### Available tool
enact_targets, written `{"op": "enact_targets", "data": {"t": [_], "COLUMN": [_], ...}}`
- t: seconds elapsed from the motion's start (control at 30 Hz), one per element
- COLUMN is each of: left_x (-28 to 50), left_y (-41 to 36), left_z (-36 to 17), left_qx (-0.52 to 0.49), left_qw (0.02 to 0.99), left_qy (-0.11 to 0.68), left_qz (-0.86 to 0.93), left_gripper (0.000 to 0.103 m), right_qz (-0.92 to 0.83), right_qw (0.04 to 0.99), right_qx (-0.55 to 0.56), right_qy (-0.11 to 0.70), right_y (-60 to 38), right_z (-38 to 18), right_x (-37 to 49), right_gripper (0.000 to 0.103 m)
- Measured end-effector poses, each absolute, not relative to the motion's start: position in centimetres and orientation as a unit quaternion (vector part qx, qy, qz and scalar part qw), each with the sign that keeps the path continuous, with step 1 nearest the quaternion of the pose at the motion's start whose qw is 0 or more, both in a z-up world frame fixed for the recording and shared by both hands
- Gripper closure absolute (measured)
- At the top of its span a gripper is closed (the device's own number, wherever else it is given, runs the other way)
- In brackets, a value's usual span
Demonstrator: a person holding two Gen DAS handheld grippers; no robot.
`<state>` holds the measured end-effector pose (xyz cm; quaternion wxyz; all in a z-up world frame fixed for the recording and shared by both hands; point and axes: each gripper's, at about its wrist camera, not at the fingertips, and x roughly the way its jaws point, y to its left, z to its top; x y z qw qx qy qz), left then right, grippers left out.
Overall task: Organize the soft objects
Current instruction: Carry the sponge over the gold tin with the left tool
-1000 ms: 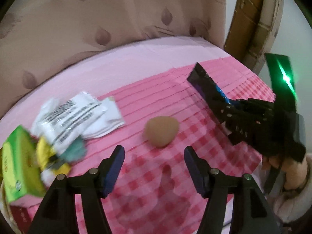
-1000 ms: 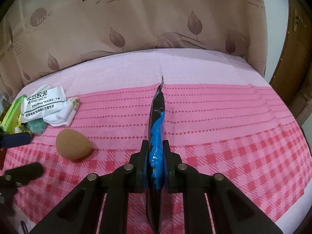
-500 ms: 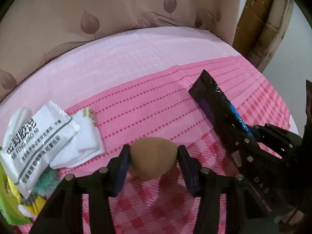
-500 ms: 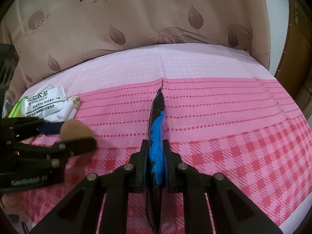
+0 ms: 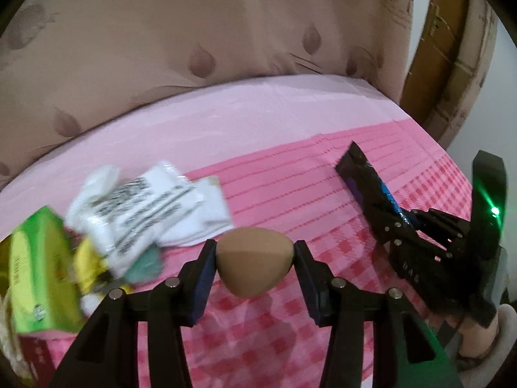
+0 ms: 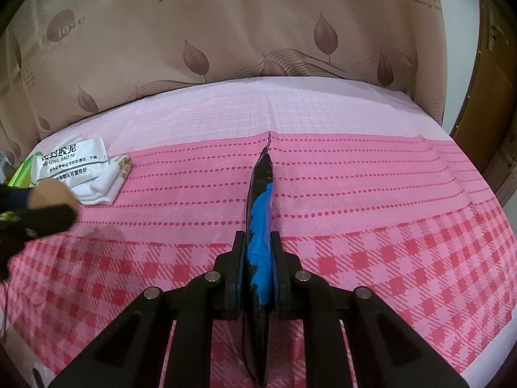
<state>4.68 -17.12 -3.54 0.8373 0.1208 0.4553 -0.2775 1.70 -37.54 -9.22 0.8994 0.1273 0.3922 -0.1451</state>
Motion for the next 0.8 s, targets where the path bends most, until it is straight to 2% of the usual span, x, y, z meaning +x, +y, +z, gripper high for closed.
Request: {"op": "enact_targets", "data": {"t": [0.47,0.8], "left_x": [4.3,5.5], "left_y": [-5.3,1.8], "left_z": [-0.1,0.2], "left_qx": [0.107,0.078], "left_qw": [0.882,0.892], "left_qy": [0.426,0.432], "left_qz": [-0.172,-0.105], "left_gripper": [0.055,0.055], "right_qz": [-0.155,-0.155], "right_qw": [0.902,0.901], "right_qx": [0.099,0.094], "right_qy": [0.392,0.394], "right_y": [-36.5,-36.3], "right_z": [-8.9,-8.8], "right_x": [1.7,1.6], "right_gripper": [0.091,0.091]}}
